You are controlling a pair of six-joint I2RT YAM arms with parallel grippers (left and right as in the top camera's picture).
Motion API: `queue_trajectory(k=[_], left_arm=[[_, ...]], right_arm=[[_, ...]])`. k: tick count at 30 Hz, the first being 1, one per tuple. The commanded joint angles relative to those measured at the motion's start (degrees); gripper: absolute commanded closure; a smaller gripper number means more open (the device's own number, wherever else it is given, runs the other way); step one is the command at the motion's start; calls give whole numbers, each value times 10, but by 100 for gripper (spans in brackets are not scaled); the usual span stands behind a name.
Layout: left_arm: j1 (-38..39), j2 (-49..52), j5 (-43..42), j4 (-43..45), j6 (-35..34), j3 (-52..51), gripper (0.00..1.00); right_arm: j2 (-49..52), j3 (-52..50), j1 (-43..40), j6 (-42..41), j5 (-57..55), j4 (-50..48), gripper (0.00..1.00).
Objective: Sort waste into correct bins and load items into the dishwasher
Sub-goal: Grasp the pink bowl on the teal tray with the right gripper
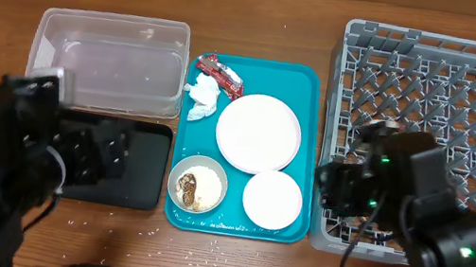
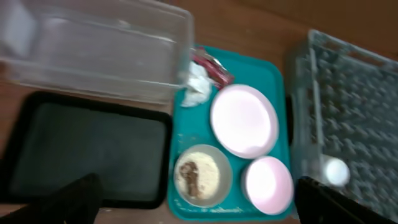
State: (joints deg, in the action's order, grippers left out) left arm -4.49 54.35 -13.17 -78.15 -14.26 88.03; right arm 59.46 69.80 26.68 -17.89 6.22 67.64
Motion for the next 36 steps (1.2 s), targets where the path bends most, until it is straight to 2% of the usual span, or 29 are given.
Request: queue_trajectory(k=[1,8,13,19,21,23,25,27,30,36], left_arm=[[0,-29,110,-6,-46,11,0],[0,-31,127,-31,-46,11,0],[0,-31,127,-31,-46,11,0],[0,-30,127,-31,-46,11,0],[0,-30,127,-31,-46,11,0],[0,-30,127,-31,-46,11,0],[0,-30,127,-31,-46,11,0],[0,-30,127,-31,-46,11,0],[0,-30,127,-31,-46,11,0],[0,-30,127,-31,-46,11,0]], right_arm=[[59,-33,65,14,-5,-16,38],[224,-61,95,19,-42,-58,39],[306,-61,95,28,-73,-84,48],[381,-61,96,45,-77,-111,48],[398,-61,96,45,-74,-127,55],[405,-61,97,45,-66,-132,66],[402,-60,97,44,-66,-127,82],[392,-53,96,39,-66,-116,90],[371,-36,96,16,-75,-95,96],[291,10,96,-36,-142,-43,96]])
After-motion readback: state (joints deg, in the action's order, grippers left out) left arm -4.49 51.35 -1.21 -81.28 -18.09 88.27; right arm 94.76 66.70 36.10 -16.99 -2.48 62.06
